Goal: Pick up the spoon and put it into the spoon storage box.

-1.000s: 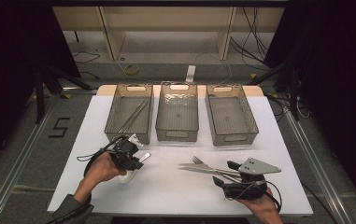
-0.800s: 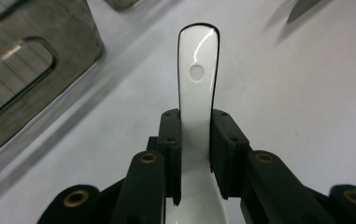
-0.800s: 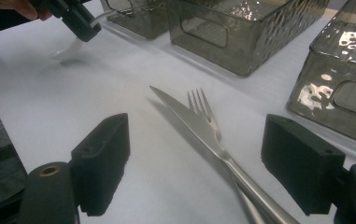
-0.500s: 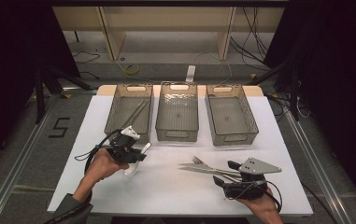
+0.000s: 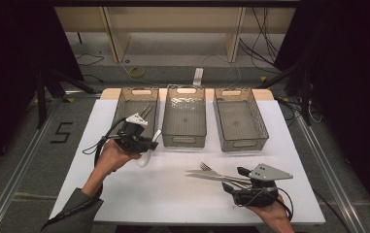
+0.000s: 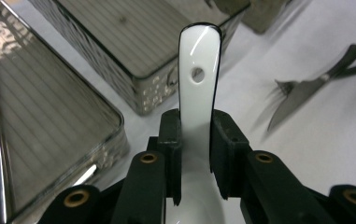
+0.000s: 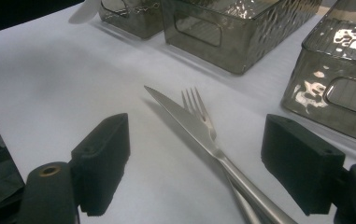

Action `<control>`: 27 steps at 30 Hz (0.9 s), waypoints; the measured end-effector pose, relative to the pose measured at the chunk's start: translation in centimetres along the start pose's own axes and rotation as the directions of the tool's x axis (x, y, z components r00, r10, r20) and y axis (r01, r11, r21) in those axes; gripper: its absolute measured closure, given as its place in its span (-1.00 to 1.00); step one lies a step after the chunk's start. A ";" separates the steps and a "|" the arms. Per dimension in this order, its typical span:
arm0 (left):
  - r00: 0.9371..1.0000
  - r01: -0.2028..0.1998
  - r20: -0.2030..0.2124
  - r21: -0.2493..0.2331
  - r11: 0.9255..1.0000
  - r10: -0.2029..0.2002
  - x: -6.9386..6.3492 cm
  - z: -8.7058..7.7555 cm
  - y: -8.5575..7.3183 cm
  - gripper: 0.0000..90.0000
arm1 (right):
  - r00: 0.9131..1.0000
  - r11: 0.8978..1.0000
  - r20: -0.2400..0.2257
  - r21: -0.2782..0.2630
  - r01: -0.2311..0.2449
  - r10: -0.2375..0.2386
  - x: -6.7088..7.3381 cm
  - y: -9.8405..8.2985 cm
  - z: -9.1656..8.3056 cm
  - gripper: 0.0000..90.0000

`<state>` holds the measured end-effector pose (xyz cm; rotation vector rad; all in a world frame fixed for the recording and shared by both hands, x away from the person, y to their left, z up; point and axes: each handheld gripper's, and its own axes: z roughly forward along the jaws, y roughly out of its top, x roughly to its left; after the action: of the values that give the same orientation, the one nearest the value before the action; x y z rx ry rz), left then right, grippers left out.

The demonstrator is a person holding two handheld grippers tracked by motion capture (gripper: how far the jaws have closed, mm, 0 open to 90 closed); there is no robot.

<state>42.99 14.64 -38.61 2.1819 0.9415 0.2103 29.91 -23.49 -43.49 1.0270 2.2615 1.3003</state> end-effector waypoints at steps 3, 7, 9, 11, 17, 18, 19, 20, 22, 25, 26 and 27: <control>1.000 0.007 -0.005 -0.013 1.000 -0.007 0.4 0.1 0.9 0.66 | 1.000 1.000 -0.002 0.000 -0.001 0.001 0.0 0.0 0.0 -0.45; 1.000 0.016 0.006 -0.039 0.999 -0.016 0.7 -0.2 2.1 0.66 | 1.000 1.000 -0.003 0.002 -0.001 0.001 0.1 0.0 0.0 -0.45; 1.000 0.009 -0.002 -0.042 0.999 -0.009 0.8 -0.4 2.6 0.66 | 1.000 1.000 -0.003 0.001 -0.002 0.002 0.1 0.0 0.1 -0.45; 1.000 0.015 -0.003 -0.054 0.998 -0.015 1.1 -0.5 3.2 0.66 | 1.000 1.000 -0.003 0.004 -0.002 0.002 0.1 0.0 0.1 -0.45; 1.000 0.027 -0.009 -0.072 0.997 -0.027 1.6 -0.6 4.9 0.67 | 1.000 1.000 -0.007 0.002 0.000 0.000 0.0 0.0 0.2 -0.45; 1.000 0.026 -0.013 -0.070 0.997 -0.026 1.8 -0.6 5.1 0.67 | 1.000 1.000 -0.007 0.005 -0.001 0.001 0.0 0.0 0.1 -0.45; 0.999 0.025 -0.019 -0.066 0.998 -0.026 2.0 -0.5 5.3 0.67 | 1.000 1.000 -0.007 0.002 0.001 -0.001 0.0 0.0 0.1 -0.45; 0.999 0.028 -0.022 -0.069 0.997 -0.029 2.1 -0.5 5.5 0.67 | 1.000 1.000 -0.006 0.000 -0.001 0.001 0.0 0.0 0.1 -0.45; 0.999 0.035 -0.023 -0.069 0.997 -0.036 2.4 -0.4 5.8 0.67 | 1.000 1.000 -0.005 0.001 -0.001 0.001 0.0 0.0 0.1 -0.45; 0.999 0.040 -0.031 -0.070 0.997 -0.042 2.7 -0.1 6.3 0.67 | 1.000 1.000 -0.006 0.000 -0.001 0.001 0.0 0.0 0.1 -0.45; 0.998 0.044 -0.032 -0.073 0.996 -0.046 2.8 -0.1 6.4 0.67 | 1.000 1.000 -0.006 0.000 0.000 0.000 0.0 0.0 0.1 -0.45; 0.998 0.048 -0.031 -0.074 0.996 -0.050 3.0 0.0 6.5 0.67 | 1.000 1.000 -0.007 0.000 -0.001 0.001 0.0 0.0 0.1 -0.45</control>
<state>48.77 13.70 -34.55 2.0916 0.9891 0.2538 30.00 -23.41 -43.51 1.0252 2.2663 1.3060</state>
